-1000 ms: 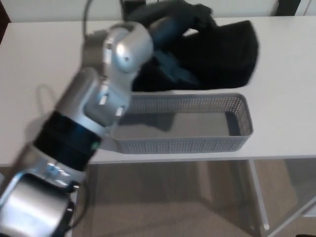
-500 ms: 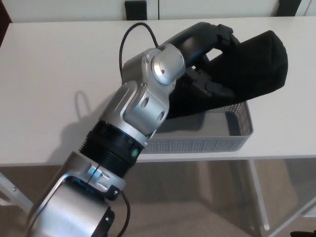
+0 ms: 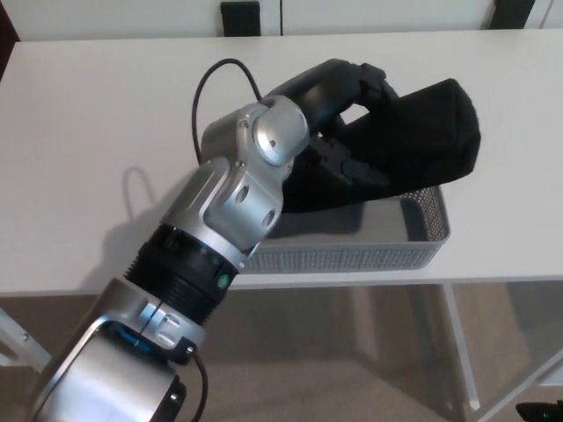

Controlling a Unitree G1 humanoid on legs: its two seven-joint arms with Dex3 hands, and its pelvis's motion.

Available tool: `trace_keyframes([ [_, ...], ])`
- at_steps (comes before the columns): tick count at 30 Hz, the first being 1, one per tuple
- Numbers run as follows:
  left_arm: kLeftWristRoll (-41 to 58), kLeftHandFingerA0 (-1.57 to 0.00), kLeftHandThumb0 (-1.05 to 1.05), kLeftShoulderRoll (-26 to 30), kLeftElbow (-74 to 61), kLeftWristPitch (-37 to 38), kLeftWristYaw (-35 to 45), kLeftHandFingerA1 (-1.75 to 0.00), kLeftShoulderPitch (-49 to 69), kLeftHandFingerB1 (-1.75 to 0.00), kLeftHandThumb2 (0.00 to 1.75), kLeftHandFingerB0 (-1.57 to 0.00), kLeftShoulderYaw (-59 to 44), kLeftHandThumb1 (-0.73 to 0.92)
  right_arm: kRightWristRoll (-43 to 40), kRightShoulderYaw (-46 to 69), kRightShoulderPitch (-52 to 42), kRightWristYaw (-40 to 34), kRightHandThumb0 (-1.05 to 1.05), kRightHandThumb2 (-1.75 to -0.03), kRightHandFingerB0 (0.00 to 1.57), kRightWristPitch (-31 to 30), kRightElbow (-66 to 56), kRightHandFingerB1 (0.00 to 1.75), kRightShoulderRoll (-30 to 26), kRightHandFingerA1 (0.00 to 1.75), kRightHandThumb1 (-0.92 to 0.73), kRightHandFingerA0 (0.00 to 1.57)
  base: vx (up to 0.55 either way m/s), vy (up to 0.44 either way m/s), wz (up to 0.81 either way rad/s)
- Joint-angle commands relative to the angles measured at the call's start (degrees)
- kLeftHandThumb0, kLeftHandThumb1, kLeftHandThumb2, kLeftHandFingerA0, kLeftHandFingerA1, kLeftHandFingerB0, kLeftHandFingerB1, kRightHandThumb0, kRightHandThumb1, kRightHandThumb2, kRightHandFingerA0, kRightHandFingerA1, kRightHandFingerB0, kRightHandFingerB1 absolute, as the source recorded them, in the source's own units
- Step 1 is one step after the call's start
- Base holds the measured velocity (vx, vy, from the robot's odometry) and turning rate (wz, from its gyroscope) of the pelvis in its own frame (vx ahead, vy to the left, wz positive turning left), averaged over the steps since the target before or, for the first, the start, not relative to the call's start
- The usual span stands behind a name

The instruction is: The robot walk towards a table in front and pick up a black pencil case on the left hand side and put the pencil case into a small container on the right hand side

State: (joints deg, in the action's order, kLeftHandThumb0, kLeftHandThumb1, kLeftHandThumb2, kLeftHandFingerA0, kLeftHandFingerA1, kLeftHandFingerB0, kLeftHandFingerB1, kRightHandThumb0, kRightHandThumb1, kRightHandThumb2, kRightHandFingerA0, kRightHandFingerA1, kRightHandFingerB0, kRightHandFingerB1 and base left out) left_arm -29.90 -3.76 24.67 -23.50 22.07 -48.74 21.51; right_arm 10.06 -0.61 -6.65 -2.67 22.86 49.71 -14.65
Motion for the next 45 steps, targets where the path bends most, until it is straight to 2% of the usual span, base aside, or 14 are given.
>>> trace_keyframes([
  [1, 1.31, -0.89, -0.23, 2.20, 0.03, -2.66, 0.98, -1.22, 1.11, -0.52, 0.65, -0.66, -0.27, 0.82, 0.23, 0.27, 0.20, -0.54, -0.26, -0.59, 0.52, -0.61, -0.09, 0.50, -1.10, 0.59, -0.68, 0.63, 0.00, 0.000, 0.00],
  [2, 1.71, -0.88, -0.24, 2.15, 0.12, -3.23, 1.03, -1.19, 0.65, -0.50, 0.65, -0.64, -0.70, 0.83, 0.51, 0.19, 0.23, -0.89, -0.27, -0.59, 0.53, -1.45, -0.69, 0.49, -1.16, 0.58, -0.68, 0.63, 0.00, 0.000, 0.00],
  [4, 1.83, -1.05, -0.23, 3.18, -1.69, -3.60, 1.86, -1.25, 0.29, -0.53, 0.64, -0.67, -0.77, 0.81, 0.24, 0.26, 0.05, -0.51, -0.25, -0.60, 0.52, -2.23, -1.34, 0.49, -1.02, 0.58, -0.68, 0.63, 0.00, 0.000, 0.00],
  [8, 2.51, -1.06, -0.23, 3.79, -2.27, -3.61, 2.31, -1.25, -0.31, -0.58, 0.63, -0.68, -0.61, 0.81, -0.89, 1.01, 0.13, 0.29, -0.23, -0.60, 0.51, -1.69, -0.90, 0.50, -0.89, 0.57, -0.68, 0.61, 0.00, 0.000, 0.00],
  [11, 3.23, -0.98, -0.23, 3.65, -3.52, -5.89, 3.72, -1.27, -1.11, -0.64, 0.64, -0.70, -0.76, 0.78, -0.46, 0.83, 0.06, 0.20, -0.24, -0.60, 0.52, -1.57, -0.62, 0.50, -1.05, 0.57, -0.68, 0.62, 0.00, 0.000, 0.00],
  [12, 4.81, -0.93, -0.21, 3.03, -4.01, -7.24, 4.58, -1.36, -1.32, -0.78, 0.65, -0.67, -1.75, 0.81, 0.00, 0.53, 0.14, 0.12, -0.23, -0.60, 0.52, -1.46, -0.26, 0.50, -1.20, 0.57, -0.68, 0.62, 0.00, 0.000, 0.00],
  [14, 5.72, -0.85, -0.21, 2.77, -5.22, -8.31, 5.63, -1.42, -1.20, -0.86, 0.66, -0.65, -2.12, 0.80, 0.74, 0.14, 0.09, -0.49, -0.25, -0.60, 0.52, -1.14, -0.22, 0.49, -1.42, 0.57, -0.68, 0.63, 0.00, 0.000, 0.00],
  [17, 5.49, -0.90, -0.22, 2.76, -6.53, -9.73, 6.05, -1.37, -0.77, -0.76, 0.65, -0.69, -1.35, 0.77, 0.86, 0.00, -0.11, -0.70, -0.26, -0.60, 0.52, -1.62, -0.31, 0.48, -1.33, 0.56, -0.68, 0.64, 0.00, 0.000, 0.00],
  [19, 5.51, -0.97, -0.20, 2.10, -6.53, -11.93, 6.04, -1.33, -0.89, -0.57, 0.64, -0.66, -1.02, 0.78, 0.20, 0.33, 0.14, -0.30, -0.25, -0.60, 0.51, -2.07, -0.16, 0.48, -1.10, 0.56, -0.68, 0.62, 0.00, 0.000, 0.00],
  [28, 9.30, -1.12, -0.25, 1.87, -4.53, -18.30, 10.81, -1.15, -3.61, -0.64, 0.61, -0.70, -2.76, 0.73, -0.40, 0.63, 0.94, 1.01, -0.24, -0.60, 0.51, -2.00, -0.32, 0.50, -1.25, 0.57, -0.68, 0.61, 0.00, 0.000, 0.00],
  [35, 11.75, -1.15, -0.23, 3.35, -1.58, -20.75, 14.46, -1.12, -6.19, -0.47, 0.61, -0.52, -2.56, 0.71, -0.18, 0.70, 0.97, 1.08, -0.25, -0.60, 0.51, -2.70, -0.35, 0.49, -1.23, 0.57, -0.68, 0.62, 0.00, 0.000, 0.00],
  [37, 10.76, -1.15, -0.23, 4.04, -0.84, -19.96, 14.27, -1.11, -6.36, -0.65, 0.61, -0.74, -0.91, 0.72, 0.27, 0.57, 0.74, 0.62, -0.26, -0.60, 0.52, -2.61, -0.61, 0.50, -1.22, 0.57, -0.68, 0.61, 0.00, 0.000, 0.00],
  [39, 11.06, -1.14, -0.22, 4.23, -0.42, -19.30, 14.27, -1.12, -6.36, -0.75, 0.63, -0.75, -0.68, 0.72, 0.57, 0.43, 0.84, 0.48, -0.26, -0.60, 0.51, -2.40, -0.22, 0.49, -1.36, 0.57, -0.68, 0.61, 0.00, 0.000, 0.00],
  [45, 11.52, -1.07, -0.24, 5.86, -0.15, -16.85, 15.33, -1.23, -5.90, -0.70, 0.63, -0.82, 1.22, 0.75, 0.36, 0.59, 0.94, 0.71, -0.25, -0.60, 0.51, -2.49, -0.21, 0.50, -1.22, 0.57, -0.68, 0.61, 0.00, 0.000, 0.00],
])
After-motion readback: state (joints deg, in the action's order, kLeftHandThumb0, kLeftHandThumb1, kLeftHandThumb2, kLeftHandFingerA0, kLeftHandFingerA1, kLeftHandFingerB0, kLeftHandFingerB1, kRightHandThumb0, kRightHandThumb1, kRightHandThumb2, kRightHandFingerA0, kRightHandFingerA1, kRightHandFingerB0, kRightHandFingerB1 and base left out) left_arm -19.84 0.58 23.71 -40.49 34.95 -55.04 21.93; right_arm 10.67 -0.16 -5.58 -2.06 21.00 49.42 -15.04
